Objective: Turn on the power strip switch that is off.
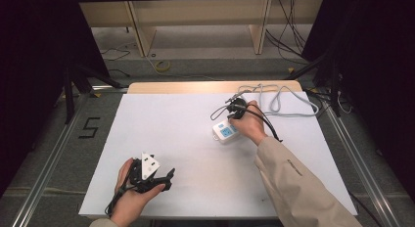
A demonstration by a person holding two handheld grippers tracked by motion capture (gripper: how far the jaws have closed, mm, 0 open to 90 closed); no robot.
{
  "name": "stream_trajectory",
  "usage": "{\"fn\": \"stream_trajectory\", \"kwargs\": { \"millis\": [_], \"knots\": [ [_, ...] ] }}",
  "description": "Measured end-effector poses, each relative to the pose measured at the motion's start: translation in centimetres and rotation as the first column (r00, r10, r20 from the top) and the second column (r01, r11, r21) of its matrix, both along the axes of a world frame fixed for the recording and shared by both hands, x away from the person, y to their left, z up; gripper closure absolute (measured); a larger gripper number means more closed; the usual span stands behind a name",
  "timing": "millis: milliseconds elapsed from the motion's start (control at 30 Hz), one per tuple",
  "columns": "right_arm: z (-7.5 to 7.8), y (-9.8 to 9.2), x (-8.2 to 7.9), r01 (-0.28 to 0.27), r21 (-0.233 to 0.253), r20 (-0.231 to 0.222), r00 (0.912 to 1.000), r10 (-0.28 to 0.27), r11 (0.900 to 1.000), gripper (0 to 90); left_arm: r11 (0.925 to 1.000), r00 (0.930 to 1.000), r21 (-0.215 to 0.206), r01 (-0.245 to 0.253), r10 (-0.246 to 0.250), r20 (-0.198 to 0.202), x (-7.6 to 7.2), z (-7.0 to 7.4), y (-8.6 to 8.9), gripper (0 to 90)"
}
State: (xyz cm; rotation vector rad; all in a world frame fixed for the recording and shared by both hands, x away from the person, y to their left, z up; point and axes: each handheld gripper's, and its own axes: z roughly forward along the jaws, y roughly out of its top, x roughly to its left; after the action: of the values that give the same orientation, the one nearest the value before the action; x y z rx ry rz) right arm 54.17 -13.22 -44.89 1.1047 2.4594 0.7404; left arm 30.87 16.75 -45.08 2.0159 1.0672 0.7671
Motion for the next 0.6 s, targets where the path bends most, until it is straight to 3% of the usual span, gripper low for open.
{"fn": "stream_trajectory", "kwargs": {
  "millis": [600],
  "knots": [
    [0.02,0.15,-0.07,-0.022,0.026,-0.010,0.9997,0.022,0.999,90.0,1.0000,1.0000,-0.001,-0.002,0.002,0.000,-0.03,0.01,0.01,19.3]
  ]
}}
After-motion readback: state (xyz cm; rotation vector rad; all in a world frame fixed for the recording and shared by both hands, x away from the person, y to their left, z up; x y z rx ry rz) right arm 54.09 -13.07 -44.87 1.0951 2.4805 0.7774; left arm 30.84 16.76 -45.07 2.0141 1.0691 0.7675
